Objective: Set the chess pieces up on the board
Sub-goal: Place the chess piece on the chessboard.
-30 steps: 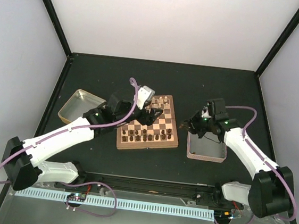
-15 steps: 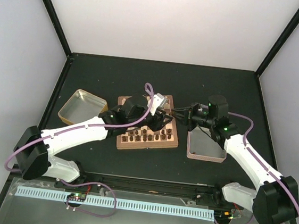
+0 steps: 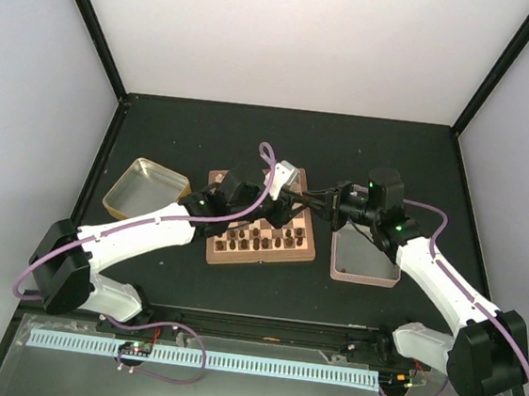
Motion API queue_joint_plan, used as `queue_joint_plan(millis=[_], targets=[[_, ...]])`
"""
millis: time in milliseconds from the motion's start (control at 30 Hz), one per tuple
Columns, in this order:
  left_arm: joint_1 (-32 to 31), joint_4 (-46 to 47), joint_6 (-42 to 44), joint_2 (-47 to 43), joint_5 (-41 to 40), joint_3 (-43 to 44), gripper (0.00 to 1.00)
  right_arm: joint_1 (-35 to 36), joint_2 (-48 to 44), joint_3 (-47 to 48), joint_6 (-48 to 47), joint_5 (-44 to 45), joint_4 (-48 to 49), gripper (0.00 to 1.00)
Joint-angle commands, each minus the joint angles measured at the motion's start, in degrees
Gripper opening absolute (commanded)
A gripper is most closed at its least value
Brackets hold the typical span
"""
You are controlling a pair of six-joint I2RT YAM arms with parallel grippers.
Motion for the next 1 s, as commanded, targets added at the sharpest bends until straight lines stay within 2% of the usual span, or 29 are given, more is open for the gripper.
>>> queue_joint_plan(millis=[0, 133, 200, 267, 367, 467, 600, 733, 967], targets=[[-0.3, 1.7, 0.2, 0.1, 1.1, 2.3, 0.24, 0.3, 0.2, 0.6, 0.0, -1.4, 0.2, 0.1], [-0.3, 0.7, 0.8, 0.2, 0.5, 2.4, 0.06, 0.3, 0.2, 0.7, -0.3, -1.0, 0.1, 0.1], [-0.3, -0.5, 1.2, 0.2, -0.5, 2.8, 0.03, 0.2, 0.4, 0.9, -1.6, -0.7, -0.6, 0.13], [-0.3, -4.2, 1.7, 0.5, -2.5, 4.2, 0.01, 0.3, 0.8, 1.9, -5.2, 0.1, -3.4, 0.24], [0.1, -13.2, 3.4, 1.1, -5.4, 6.9, 0.01, -0.6, 2.3, 4.2, -15.4, 1.8, -10.1, 0.46], [1.1, -22.0, 5.4, 2.0, -6.1, 8.6, 0.02, -2.6, 3.4, 5.9, -26.5, 5.1, -17.5, 0.54], [3.1, -37.2, 8.7, 6.4, -5.6, 13.2, 0.02, -5.1, 4.1, 8.6, -39.8, 13.1, -28.0, 0.56], [4.7, -53.6, 11.2, 16.2, -5.4, 22.3, 0.02, -5.8, 4.2, 11.0, -49.1, 23.4, -36.3, 0.56], [7.2, -60.1, 10.2, 25.8, -3.0, 30.4, 0.01, -6.1, 4.6, 13.1, -56.3, 34.9, -43.3, 0.57]])
